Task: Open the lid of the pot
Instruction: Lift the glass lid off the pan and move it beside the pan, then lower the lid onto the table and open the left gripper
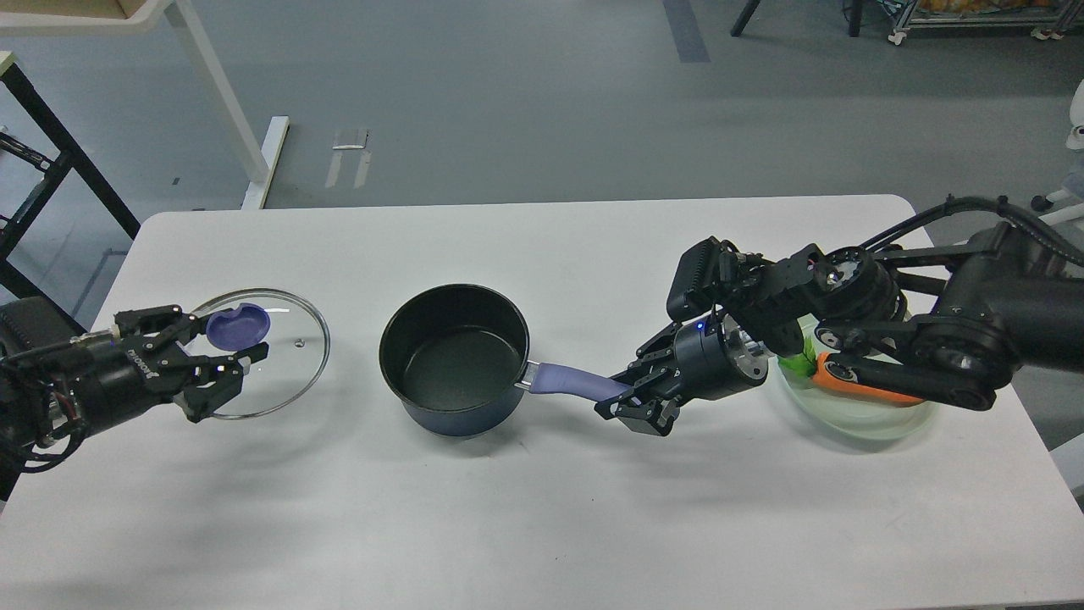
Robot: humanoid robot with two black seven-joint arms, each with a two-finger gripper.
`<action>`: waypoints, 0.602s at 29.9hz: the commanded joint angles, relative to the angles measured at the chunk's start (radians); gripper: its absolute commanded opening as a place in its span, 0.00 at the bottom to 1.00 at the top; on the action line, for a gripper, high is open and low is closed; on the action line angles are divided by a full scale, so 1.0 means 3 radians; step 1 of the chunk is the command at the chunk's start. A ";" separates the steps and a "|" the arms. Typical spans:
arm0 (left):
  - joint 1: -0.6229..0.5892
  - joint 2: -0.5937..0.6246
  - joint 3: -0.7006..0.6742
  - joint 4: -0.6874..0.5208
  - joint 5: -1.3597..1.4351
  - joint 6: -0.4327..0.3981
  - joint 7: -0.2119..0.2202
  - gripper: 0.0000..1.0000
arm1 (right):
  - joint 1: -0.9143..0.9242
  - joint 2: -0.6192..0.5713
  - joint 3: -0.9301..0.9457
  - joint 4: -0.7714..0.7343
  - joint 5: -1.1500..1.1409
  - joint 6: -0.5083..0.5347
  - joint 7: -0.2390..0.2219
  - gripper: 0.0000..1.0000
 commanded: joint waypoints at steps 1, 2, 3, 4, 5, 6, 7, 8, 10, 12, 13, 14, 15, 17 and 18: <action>0.0093 -0.0055 0.0005 0.0162 0.0000 0.0026 0.0000 0.40 | -0.0005 0.0004 0.0006 0.0000 0.0000 0.0000 0.0000 0.34; 0.0114 -0.0075 0.0005 0.0188 0.0000 0.0036 0.0000 0.40 | -0.0005 0.0004 0.0006 0.0000 0.0000 0.0000 0.0000 0.34; 0.0129 -0.0080 0.0005 0.0203 0.0000 0.0047 0.0000 0.40 | -0.0005 0.0004 0.0006 0.0000 0.0000 0.0000 0.0000 0.34; 0.0154 -0.0080 0.0005 0.0209 0.0000 0.0057 0.0000 0.40 | -0.0005 0.0004 0.0006 0.0000 0.0000 0.0000 0.0000 0.34; 0.0195 -0.0086 0.0005 0.0214 0.0000 0.0062 0.0000 0.40 | -0.0005 0.0004 0.0006 0.0000 0.0000 0.0000 0.0000 0.34; 0.0226 -0.0086 0.0005 0.0224 -0.0005 0.0072 0.0000 0.41 | -0.0005 0.0004 0.0006 0.0000 0.0000 0.0000 0.0000 0.34; 0.0262 -0.0101 0.0005 0.0254 -0.0005 0.0077 0.0000 0.41 | -0.0005 0.0004 0.0006 0.0000 0.0000 0.0000 0.0000 0.34; 0.0282 -0.0126 0.0005 0.0290 -0.0010 0.0077 0.0000 0.42 | -0.0005 0.0004 0.0006 0.0000 0.0000 -0.0005 0.0000 0.34; 0.0288 -0.0182 0.0005 0.0336 -0.0010 0.0083 0.0000 0.42 | -0.0004 0.0004 0.0006 0.0000 0.0000 -0.0005 0.0000 0.34; 0.0293 -0.0213 0.0005 0.0342 -0.0010 0.0083 0.0000 0.42 | -0.0004 0.0004 0.0006 0.0000 0.0000 -0.0005 0.0000 0.34; 0.0293 -0.0218 0.0005 0.0342 -0.0005 0.0083 0.0000 0.42 | -0.0005 0.0004 0.0006 0.0000 0.0000 -0.0005 0.0000 0.34; 0.0298 -0.0219 0.0005 0.0342 -0.0010 0.0083 0.0000 0.43 | -0.0005 0.0004 0.0006 0.0000 0.0000 -0.0005 0.0000 0.34; 0.0308 -0.0224 0.0005 0.0342 -0.0010 0.0083 0.0000 0.43 | -0.0005 0.0004 0.0006 0.0000 0.0000 -0.0005 0.0000 0.34; 0.0308 -0.0234 0.0005 0.0362 -0.0010 0.0083 0.0000 0.44 | -0.0005 -0.0001 0.0006 0.0000 0.0000 -0.0005 0.0000 0.34; 0.0308 -0.0249 0.0005 0.0382 -0.0010 0.0083 0.0000 0.45 | -0.0005 -0.0001 0.0006 0.0000 0.0005 -0.0005 0.0000 0.34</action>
